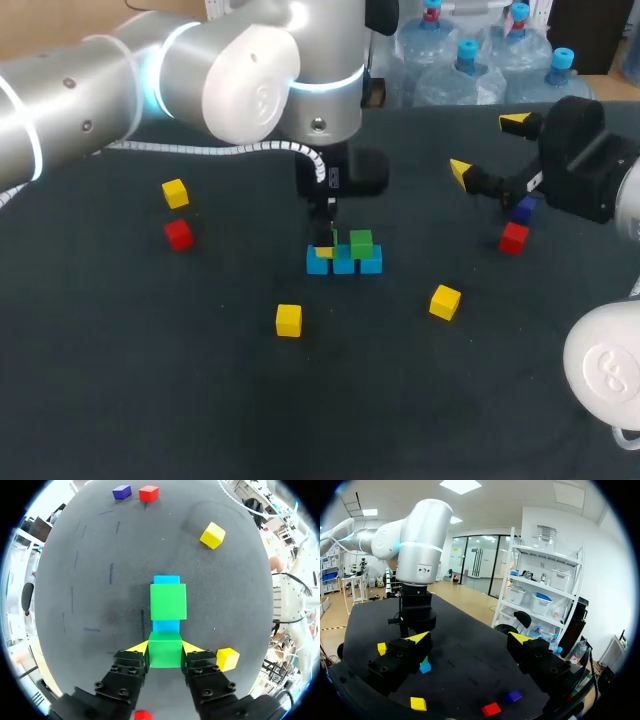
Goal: Place the blue cubes, place green cubes on the blue cubes, place the yellow cubes on the green cubes, then place the red cubes on the yellow cubes, and place purple cube on the red cubes.
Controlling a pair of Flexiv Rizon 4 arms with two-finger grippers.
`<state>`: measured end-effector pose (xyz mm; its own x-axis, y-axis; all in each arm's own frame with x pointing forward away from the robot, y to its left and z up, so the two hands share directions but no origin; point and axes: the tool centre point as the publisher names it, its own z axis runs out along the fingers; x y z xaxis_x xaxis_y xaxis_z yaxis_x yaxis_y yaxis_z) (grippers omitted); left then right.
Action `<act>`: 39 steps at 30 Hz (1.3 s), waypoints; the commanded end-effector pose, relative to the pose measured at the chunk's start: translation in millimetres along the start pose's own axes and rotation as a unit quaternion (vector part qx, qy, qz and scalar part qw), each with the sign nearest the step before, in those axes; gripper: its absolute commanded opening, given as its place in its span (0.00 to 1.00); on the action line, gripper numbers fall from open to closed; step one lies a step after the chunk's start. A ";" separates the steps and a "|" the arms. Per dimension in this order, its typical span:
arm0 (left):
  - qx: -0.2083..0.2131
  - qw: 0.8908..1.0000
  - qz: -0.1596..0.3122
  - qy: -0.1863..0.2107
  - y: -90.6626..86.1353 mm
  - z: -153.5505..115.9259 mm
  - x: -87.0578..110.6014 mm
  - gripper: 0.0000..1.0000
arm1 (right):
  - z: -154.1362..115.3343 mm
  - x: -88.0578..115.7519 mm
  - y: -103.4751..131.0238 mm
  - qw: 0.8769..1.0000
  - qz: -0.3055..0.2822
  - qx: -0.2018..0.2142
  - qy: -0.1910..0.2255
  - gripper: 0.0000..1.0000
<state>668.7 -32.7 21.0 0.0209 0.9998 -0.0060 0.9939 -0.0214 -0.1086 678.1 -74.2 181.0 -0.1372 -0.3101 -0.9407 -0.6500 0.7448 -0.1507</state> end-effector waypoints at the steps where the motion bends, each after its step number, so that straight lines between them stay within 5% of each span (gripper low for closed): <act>1: 0.000 1.000 0.002 0.000 0.4 0.6 0.2 0.20 | -0.3 0.2 -0.3 1.000 0.000 -0.001 -0.001 1.00; 3: 0.000 1.000 0.003 0.001 0.5 0.7 0.1 0.21 | -0.3 0.2 -0.3 1.000 0.000 -0.001 -0.001 1.00; 5: 0.001 1.000 0.004 0.001 0.6 0.7 -0.2 0.33 | -0.3 0.2 -0.3 1.000 0.000 -0.001 -0.001 1.00; 6: 0.001 1.000 0.005 0.001 0.5 0.8 -0.4 0.47 | -0.3 0.2 -0.3 1.000 0.000 -0.001 -0.001 1.00; 7: 0.001 1.000 0.005 0.001 0.5 0.8 -0.5 1.00 | -0.3 0.2 -0.3 1.000 0.000 -0.001 -0.001 1.00; 27: -0.015 1.000 -0.003 -0.024 -6.0 -23.1 12.2 1.00 | -0.3 0.2 -0.3 1.000 0.000 -0.001 -0.001 1.00; 39: -0.058 0.998 -0.002 -0.039 -32.3 -63.1 38.8 1.00 | -0.3 0.2 -0.3 1.000 0.000 -0.001 -0.001 1.00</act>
<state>661.8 -7.0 78.4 0.0141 0.9982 -0.0591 0.9983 -0.0174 -0.0560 678.1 -74.2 181.0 -0.1372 -0.3102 -0.9407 -0.6500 0.7448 -0.1508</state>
